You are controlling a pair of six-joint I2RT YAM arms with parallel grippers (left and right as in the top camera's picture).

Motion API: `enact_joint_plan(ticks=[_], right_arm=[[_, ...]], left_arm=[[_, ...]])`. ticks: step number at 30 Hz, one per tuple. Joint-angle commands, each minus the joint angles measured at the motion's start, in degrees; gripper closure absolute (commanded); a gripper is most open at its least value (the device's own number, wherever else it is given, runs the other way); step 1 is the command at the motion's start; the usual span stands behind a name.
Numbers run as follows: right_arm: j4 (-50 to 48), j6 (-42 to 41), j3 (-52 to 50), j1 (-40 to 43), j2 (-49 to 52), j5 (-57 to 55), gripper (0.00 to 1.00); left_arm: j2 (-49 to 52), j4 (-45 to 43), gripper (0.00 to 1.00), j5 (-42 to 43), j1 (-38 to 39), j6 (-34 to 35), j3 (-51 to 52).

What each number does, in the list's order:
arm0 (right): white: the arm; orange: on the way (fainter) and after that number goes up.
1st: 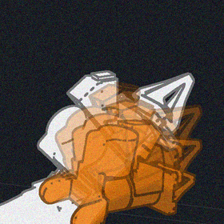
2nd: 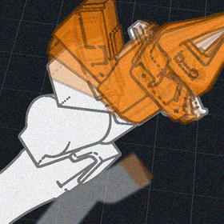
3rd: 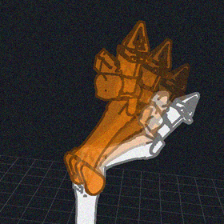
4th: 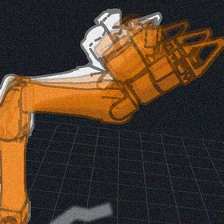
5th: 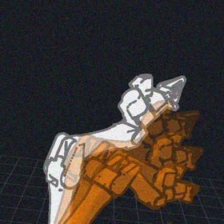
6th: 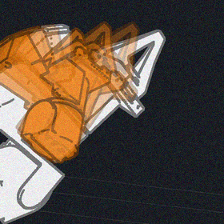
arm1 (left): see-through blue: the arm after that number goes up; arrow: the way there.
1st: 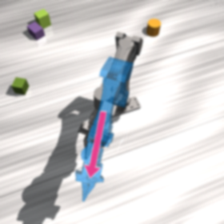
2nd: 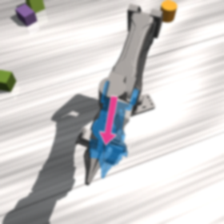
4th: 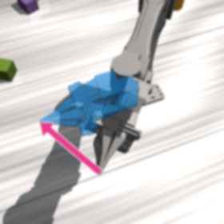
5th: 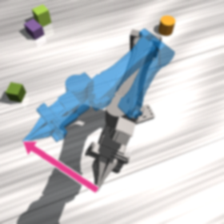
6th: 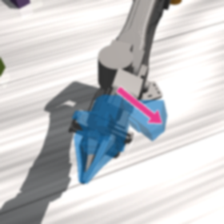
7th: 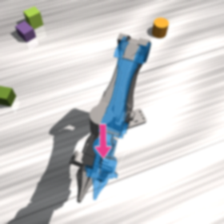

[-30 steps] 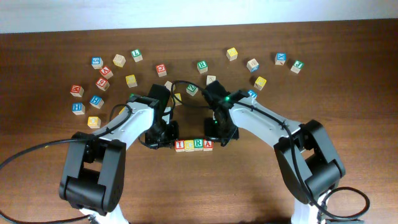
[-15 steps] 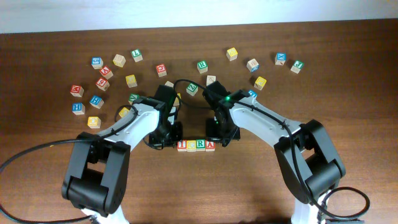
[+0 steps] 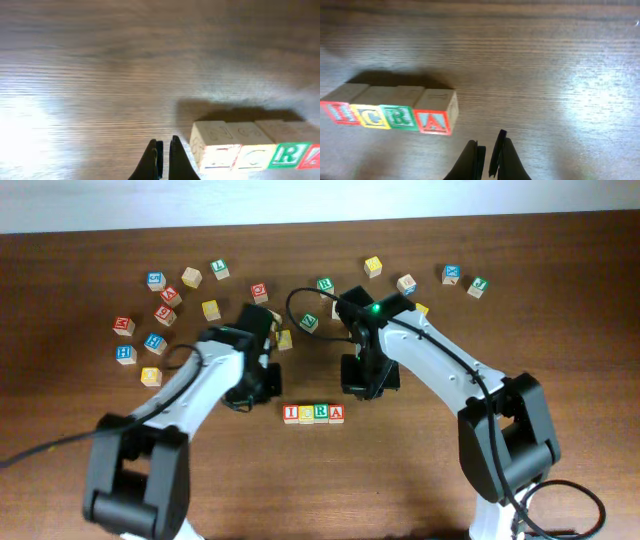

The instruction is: Spell out ICRA

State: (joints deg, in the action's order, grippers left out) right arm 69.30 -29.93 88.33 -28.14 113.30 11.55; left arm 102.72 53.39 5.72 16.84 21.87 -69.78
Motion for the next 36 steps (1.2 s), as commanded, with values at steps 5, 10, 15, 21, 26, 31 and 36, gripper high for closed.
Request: enact_joint_plan(ticks=[5, 10, 15, 21, 26, 31, 36], right_arm=[[-3.72, -2.51, 0.59, -11.98, -2.21, 2.40, 0.96], [-10.03, -8.55, 0.33, -19.87, -0.35, -3.06, 0.96], [-10.56, -13.79, 0.33, -22.77, 3.72, -6.23, 0.96], [-10.99, -14.08, 0.20, -22.84, 7.43, -6.32, 0.96], [-11.72, -14.08, -0.37, -22.84, 8.92, -6.34, 0.96], [-12.61, -14.08, -0.39, -22.84, 8.92, -7.74, 0.96], [-13.49, -14.08, -0.39, -22.80, 8.92, -8.02, 0.96]], left_arm=[[-3.65, 7.52, 1.00, -0.79, -26.03, 2.34, -0.98], [-3.65, 8.44, 1.00, 5.75, -37.73, 2.36, -0.76], [-3.65, 8.85, 1.00, 5.90, -39.78, 2.34, -0.76], [-3.65, 8.85, 1.00, 5.90, -39.78, 2.34, -0.66], [-3.63, 8.83, 1.00, 5.90, -39.78, 2.34, -0.55], [-3.63, 8.83, 1.00, 5.90, -39.76, 2.32, -0.55], [-3.63, 8.79, 1.00, 5.90, -39.71, 2.32, -0.55]])
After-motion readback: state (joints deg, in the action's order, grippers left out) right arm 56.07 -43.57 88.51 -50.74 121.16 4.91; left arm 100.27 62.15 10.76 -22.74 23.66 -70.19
